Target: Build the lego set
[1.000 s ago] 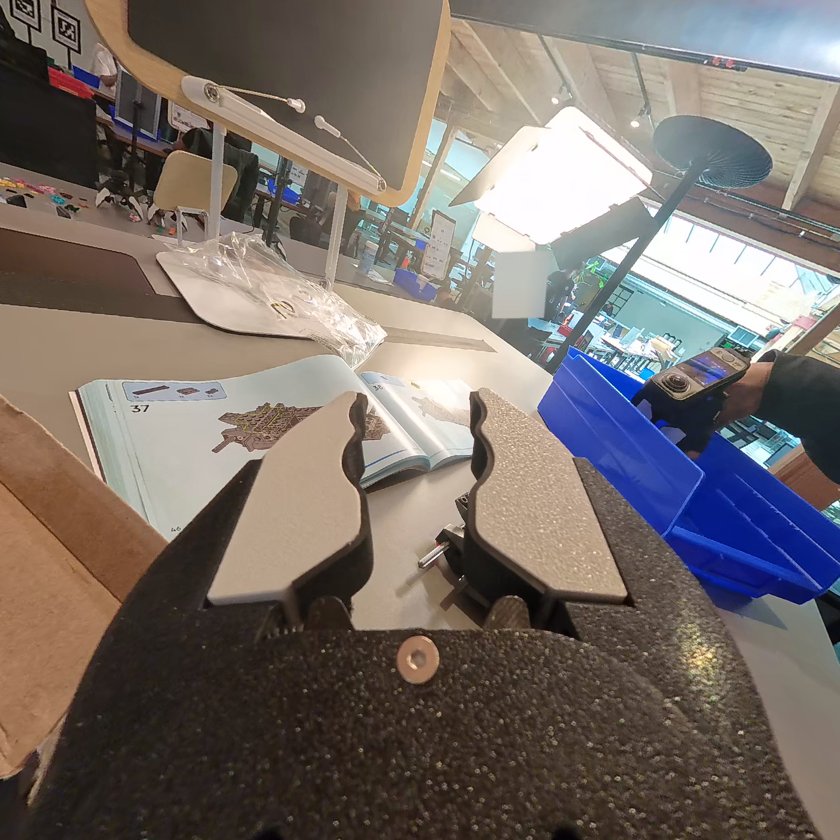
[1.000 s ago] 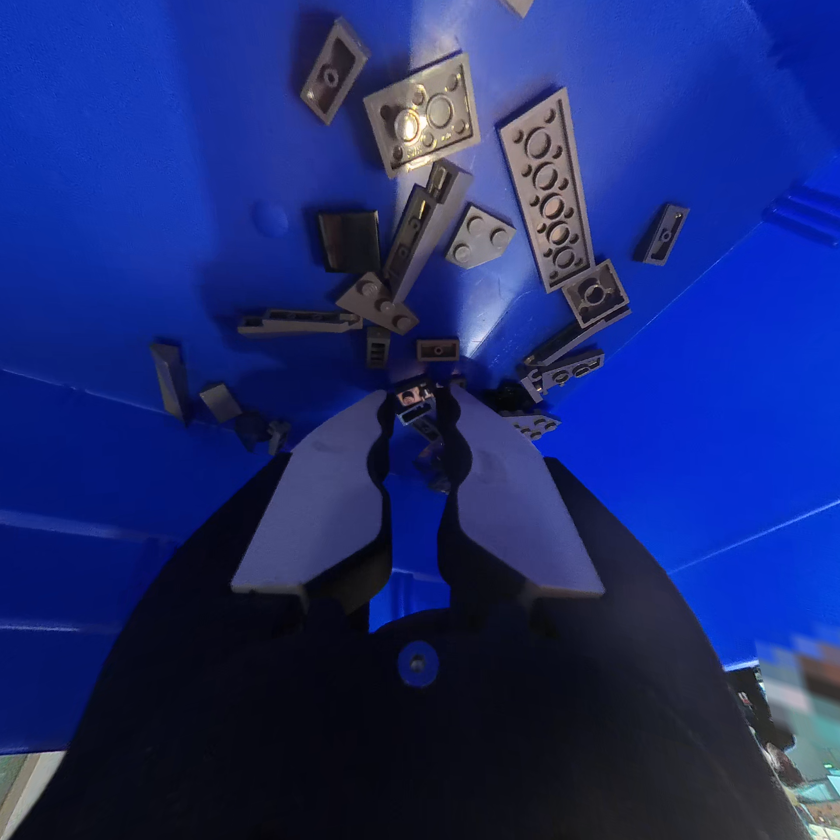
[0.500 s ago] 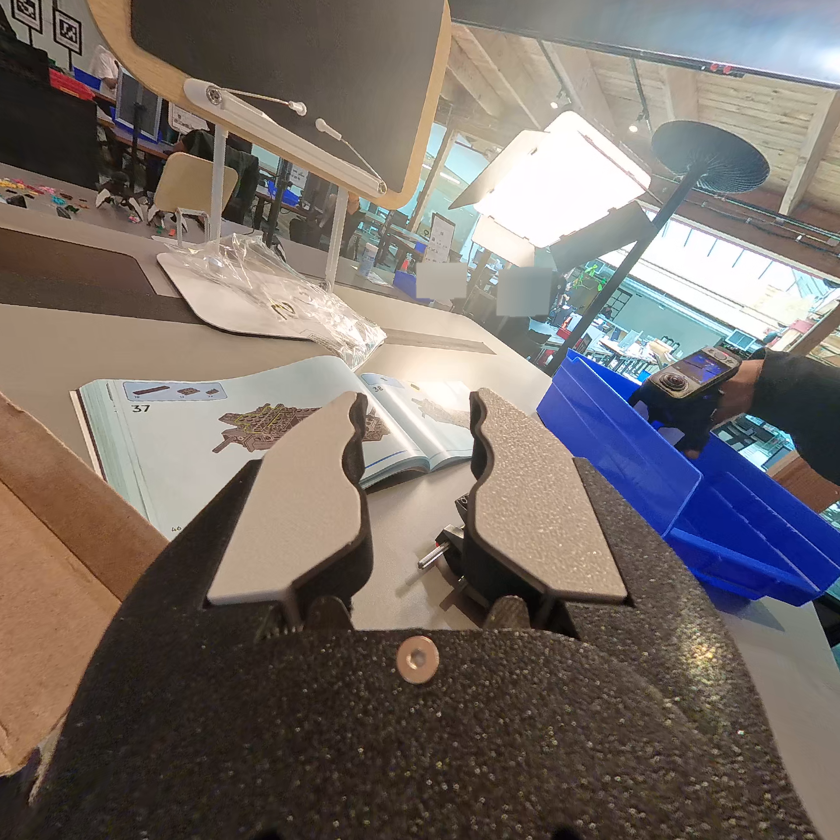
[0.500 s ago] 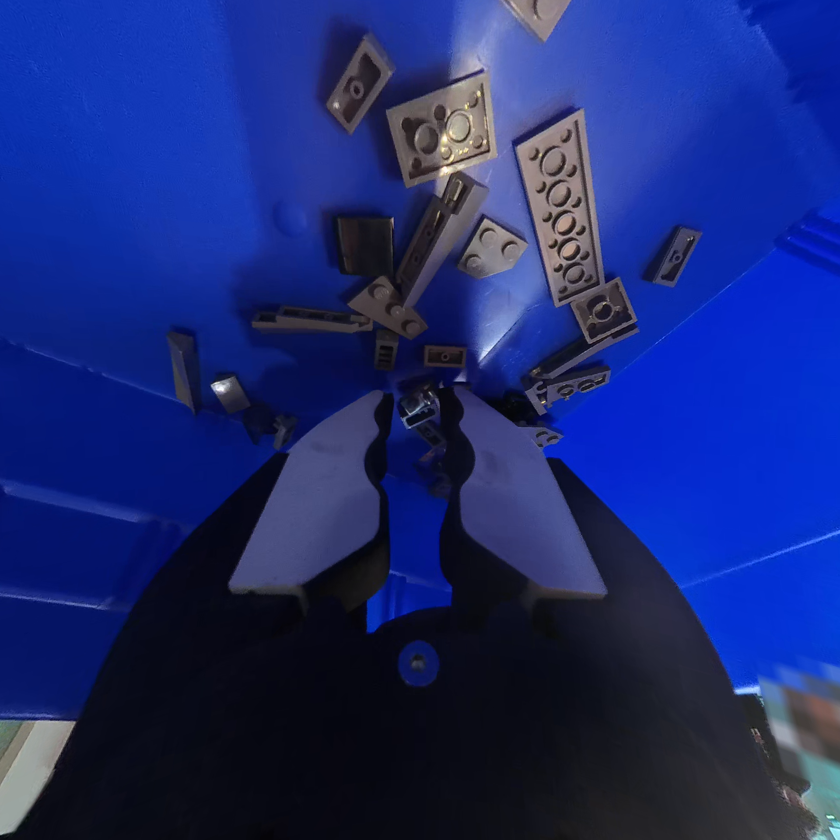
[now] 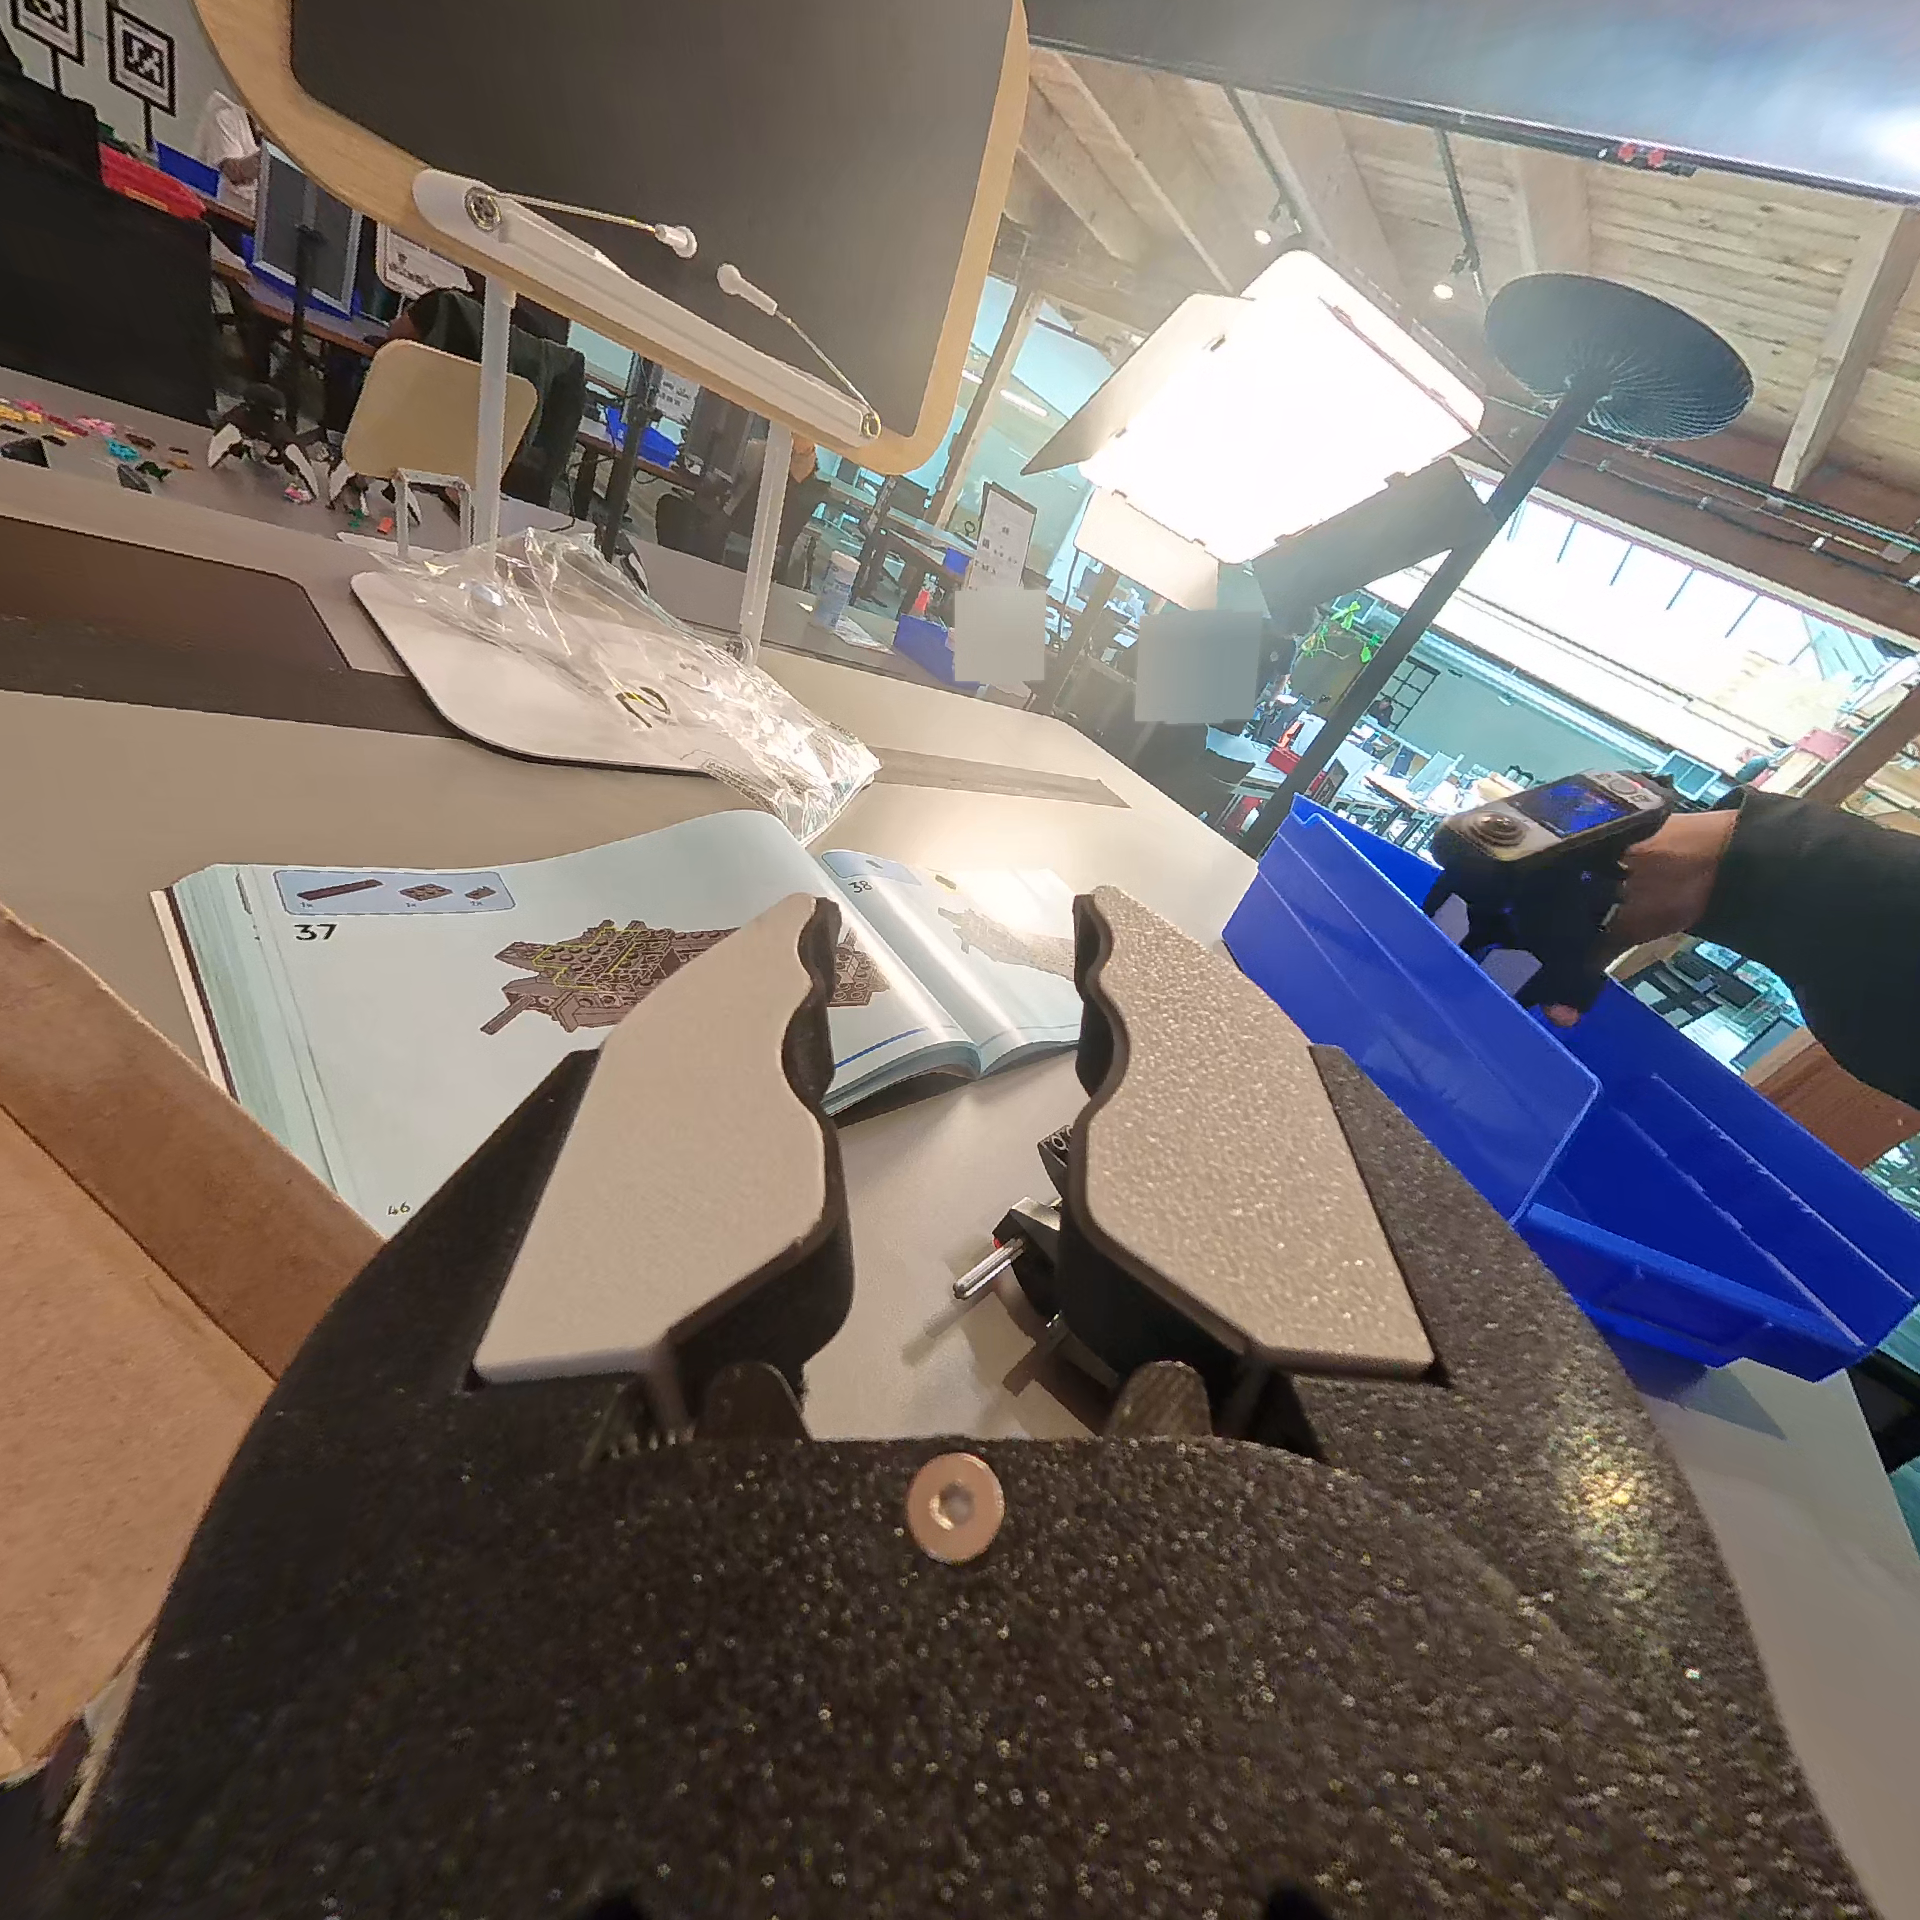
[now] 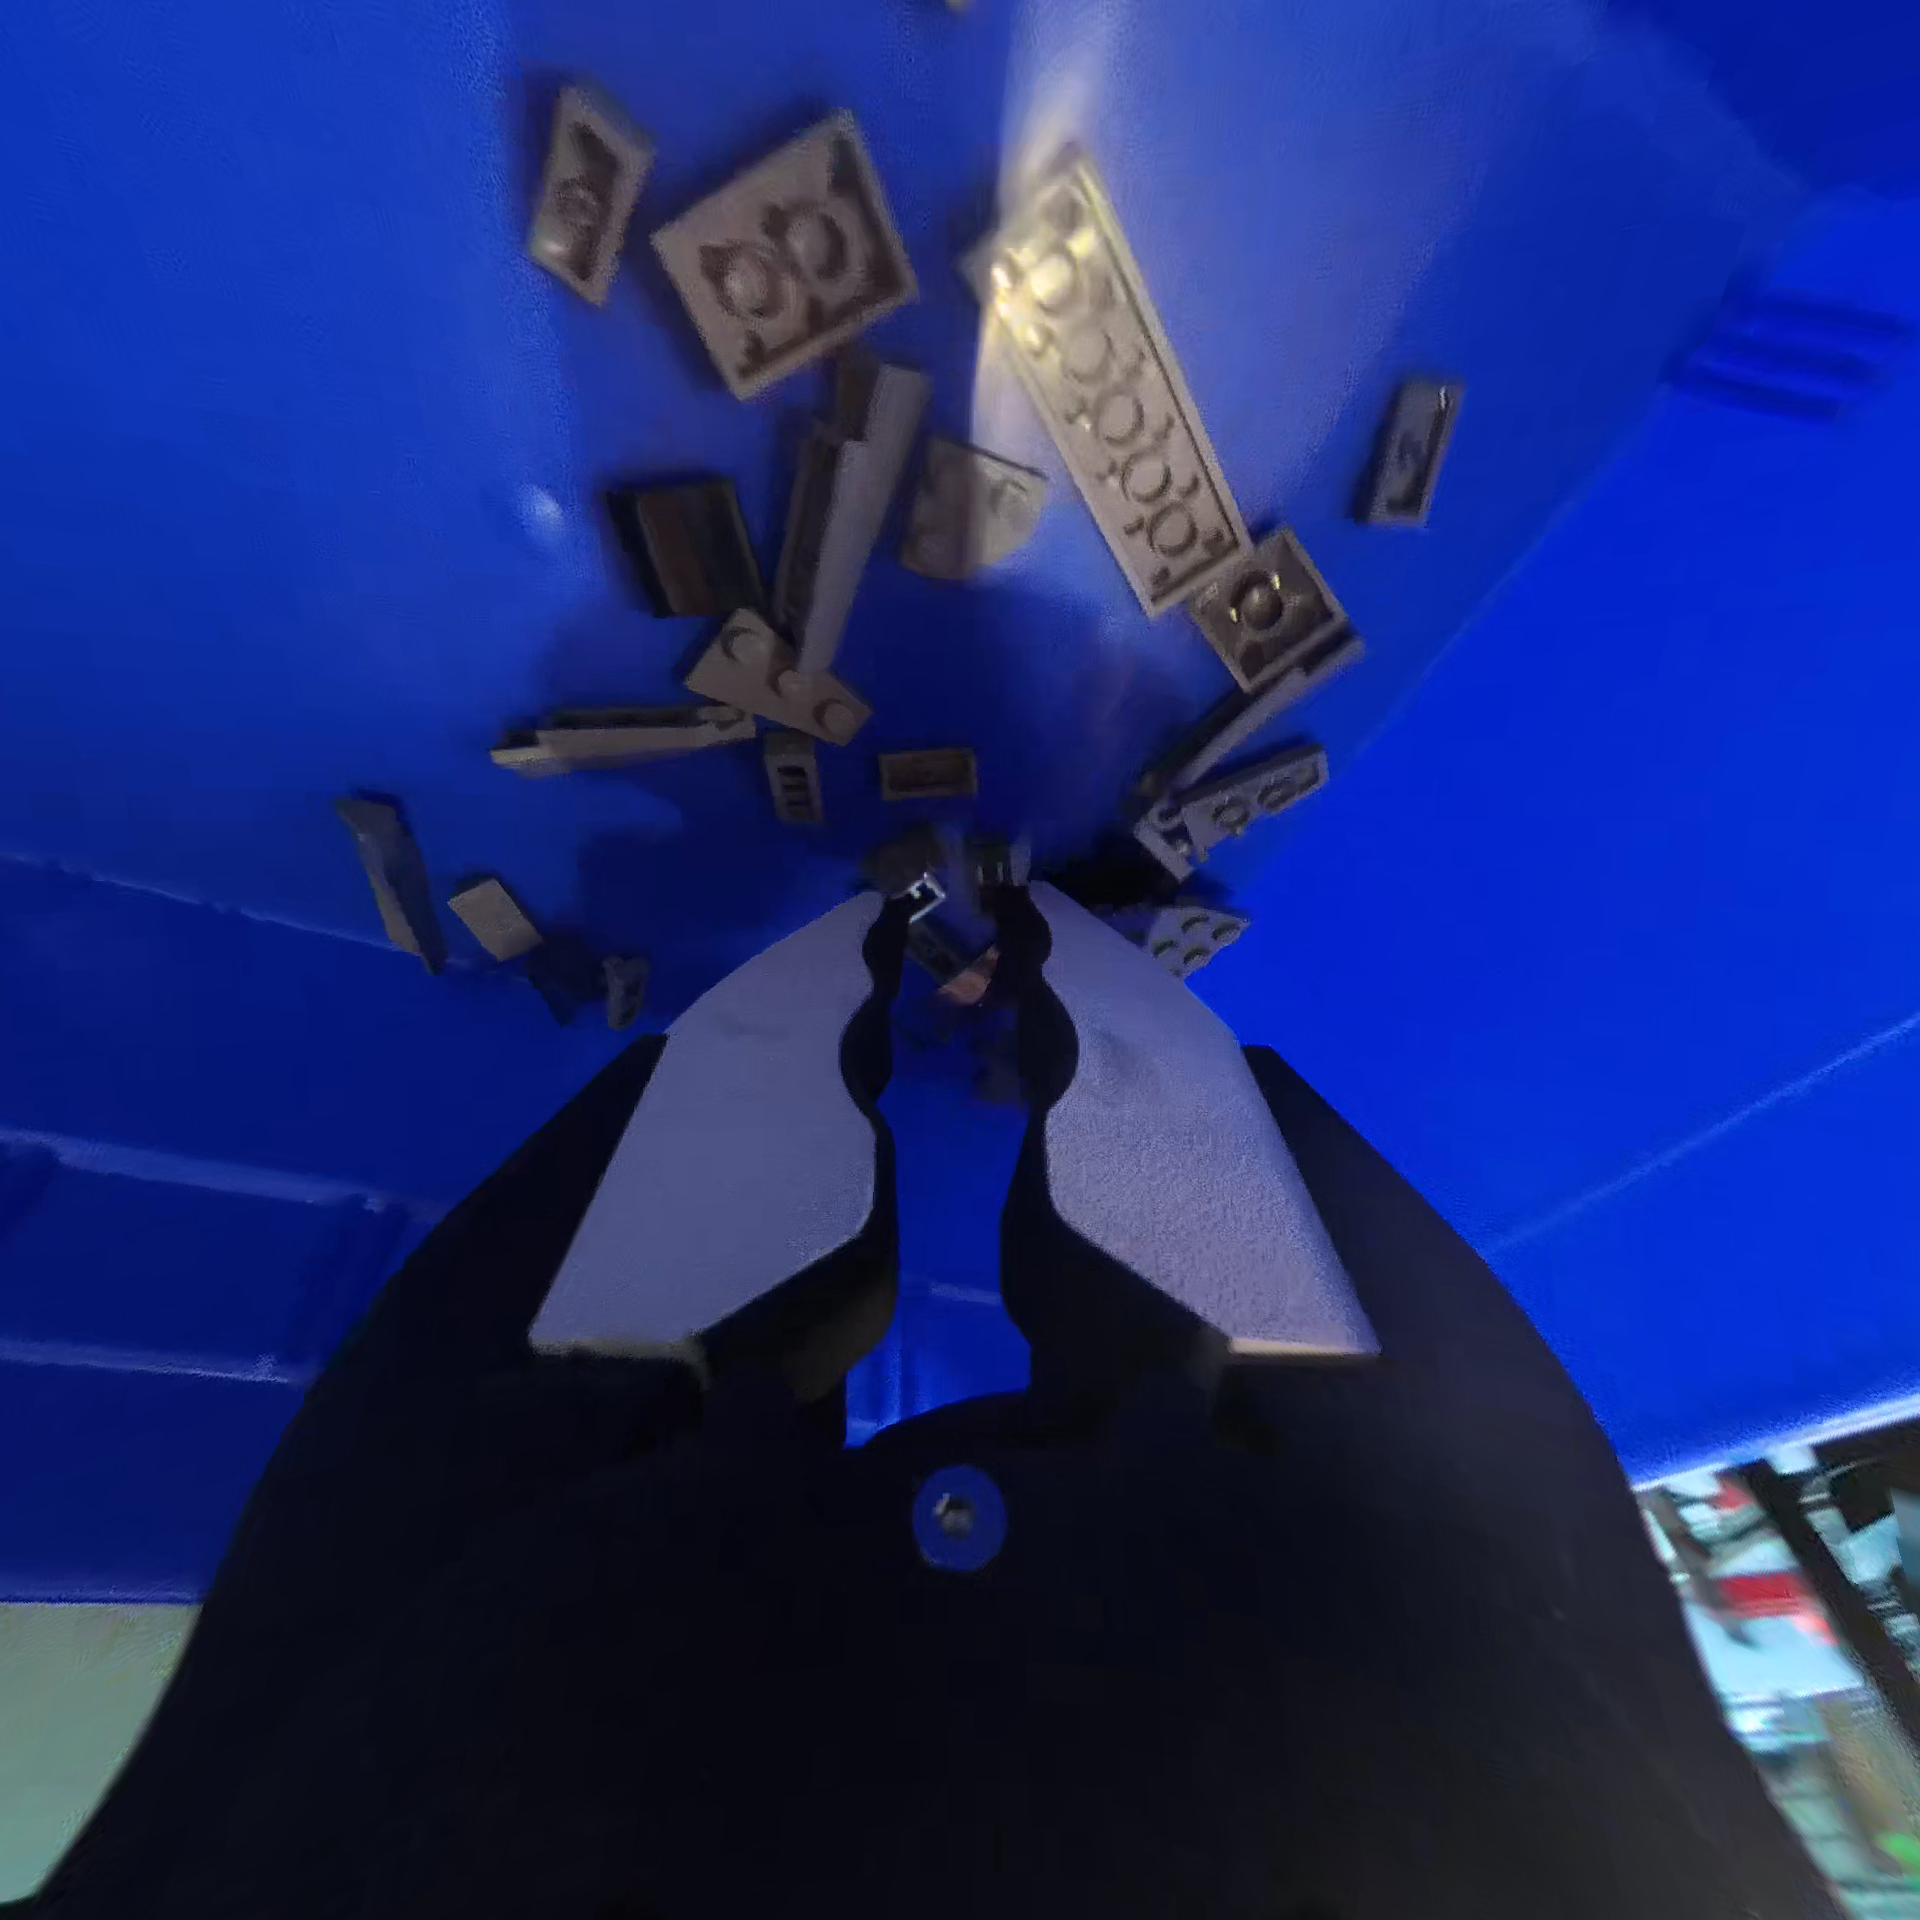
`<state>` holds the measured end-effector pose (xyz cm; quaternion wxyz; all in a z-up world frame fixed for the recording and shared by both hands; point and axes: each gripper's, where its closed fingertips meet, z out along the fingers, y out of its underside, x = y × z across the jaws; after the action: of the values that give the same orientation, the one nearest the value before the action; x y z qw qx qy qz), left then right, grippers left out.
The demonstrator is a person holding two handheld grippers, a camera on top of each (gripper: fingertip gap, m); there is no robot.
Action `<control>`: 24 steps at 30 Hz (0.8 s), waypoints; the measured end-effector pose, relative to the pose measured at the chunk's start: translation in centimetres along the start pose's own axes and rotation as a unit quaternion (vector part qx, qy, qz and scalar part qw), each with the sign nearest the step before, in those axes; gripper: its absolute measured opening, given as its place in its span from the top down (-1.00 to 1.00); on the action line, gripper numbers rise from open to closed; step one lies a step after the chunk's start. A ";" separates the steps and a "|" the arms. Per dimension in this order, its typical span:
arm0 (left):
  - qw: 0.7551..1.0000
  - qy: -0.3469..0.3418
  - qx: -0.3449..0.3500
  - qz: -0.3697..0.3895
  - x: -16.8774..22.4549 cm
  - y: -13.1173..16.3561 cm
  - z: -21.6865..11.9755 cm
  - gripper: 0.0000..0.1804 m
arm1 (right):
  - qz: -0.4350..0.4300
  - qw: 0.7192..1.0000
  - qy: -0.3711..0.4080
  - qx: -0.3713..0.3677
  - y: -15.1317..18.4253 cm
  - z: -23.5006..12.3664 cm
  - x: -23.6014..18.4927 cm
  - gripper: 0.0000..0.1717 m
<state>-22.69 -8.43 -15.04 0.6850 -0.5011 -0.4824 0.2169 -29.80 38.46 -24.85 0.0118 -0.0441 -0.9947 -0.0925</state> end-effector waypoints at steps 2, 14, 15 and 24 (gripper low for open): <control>1.000 0.000 -0.001 0.000 0.0 0.0 0.0 0.51 | 0.059 0.998 -0.020 -0.007 0.4 0.2 -0.1 0.82; 1.000 0.002 -0.008 0.002 0.1 0.2 0.2 0.51 | 0.171 0.983 -0.067 0.007 0.0 0.2 -0.9 0.81; 1.000 0.001 -0.008 0.002 0.1 0.2 0.2 0.51 | 0.171 0.983 -0.069 0.006 -0.1 0.2 -0.9 0.81; 1.000 0.002 -0.009 0.004 0.1 0.2 0.2 0.51 | 0.150 0.986 -0.069 -0.016 -0.7 0.6 -1.4 0.83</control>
<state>-22.73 -8.16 -15.15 0.6808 -0.5094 -0.4807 0.2143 -28.52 37.74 -25.64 -0.0441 -0.1998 -0.9735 -0.1020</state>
